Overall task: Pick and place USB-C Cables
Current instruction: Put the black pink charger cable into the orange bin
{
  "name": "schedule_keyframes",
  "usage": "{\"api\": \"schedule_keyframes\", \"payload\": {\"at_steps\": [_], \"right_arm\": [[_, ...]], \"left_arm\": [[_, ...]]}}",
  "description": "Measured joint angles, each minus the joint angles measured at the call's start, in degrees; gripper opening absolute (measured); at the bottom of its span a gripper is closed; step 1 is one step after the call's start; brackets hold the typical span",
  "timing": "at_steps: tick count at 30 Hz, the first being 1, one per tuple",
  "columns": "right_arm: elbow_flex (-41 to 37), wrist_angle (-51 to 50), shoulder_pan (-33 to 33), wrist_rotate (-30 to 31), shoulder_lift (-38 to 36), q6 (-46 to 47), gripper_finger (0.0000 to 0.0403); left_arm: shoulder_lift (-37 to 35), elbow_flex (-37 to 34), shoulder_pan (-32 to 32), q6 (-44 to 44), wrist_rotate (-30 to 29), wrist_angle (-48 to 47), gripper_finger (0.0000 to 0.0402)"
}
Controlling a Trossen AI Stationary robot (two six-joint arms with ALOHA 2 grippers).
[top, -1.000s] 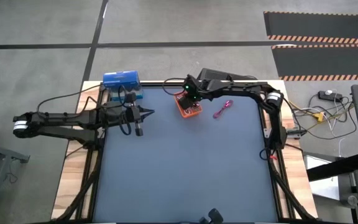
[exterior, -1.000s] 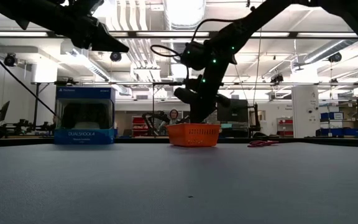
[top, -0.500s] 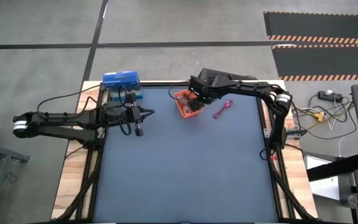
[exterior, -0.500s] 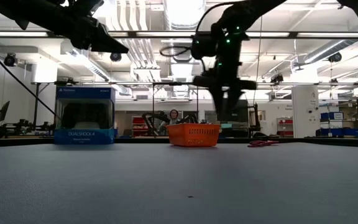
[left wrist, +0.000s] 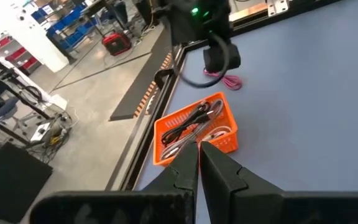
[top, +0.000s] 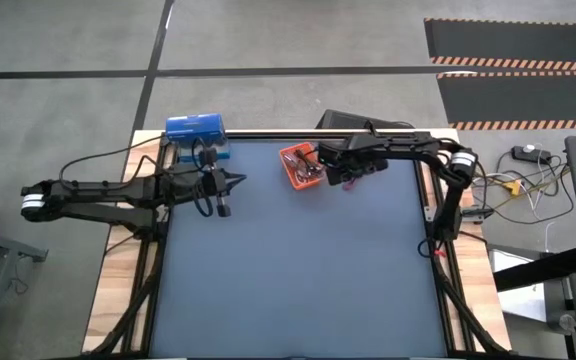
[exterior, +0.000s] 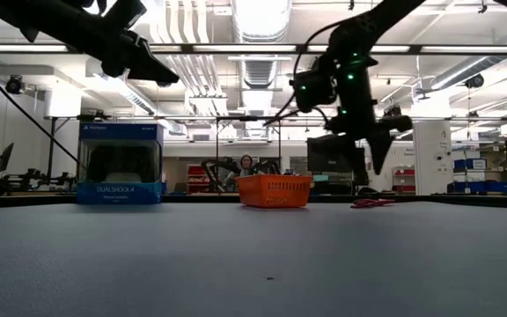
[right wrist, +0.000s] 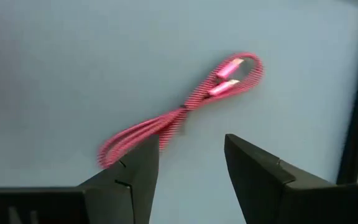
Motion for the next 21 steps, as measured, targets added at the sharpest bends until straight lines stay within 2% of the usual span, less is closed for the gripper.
{"api": "schedule_keyframes", "payload": {"at_steps": [4, 7, 14, 21], "right_arm": [[-5.1, 1.8, 0.2, 5.0, -3.5, 7.8, 0.0171], [-9.9, 8.4, 0.7, 9.0, -6.2, 12.9, 0.0169], [-21.6, 26.7, 1.0, 9.3, -9.4, 18.9, 0.0167], [-24.8, 31.2, 1.5, 11.1, -7.9, 22.4, 0.0159]], "left_arm": [[0.0, 0.0, 0.0, 0.0, -0.2, 0.0, 0.0002], [0.0, 0.0, 0.0, 0.0, -0.2, 0.0, 0.0002], [0.0, 0.0, 0.0, 0.0, -0.2, 0.0, 0.0002], [0.0, 0.0, 0.0, 0.0, -0.2, 0.0, 0.0002]]}}
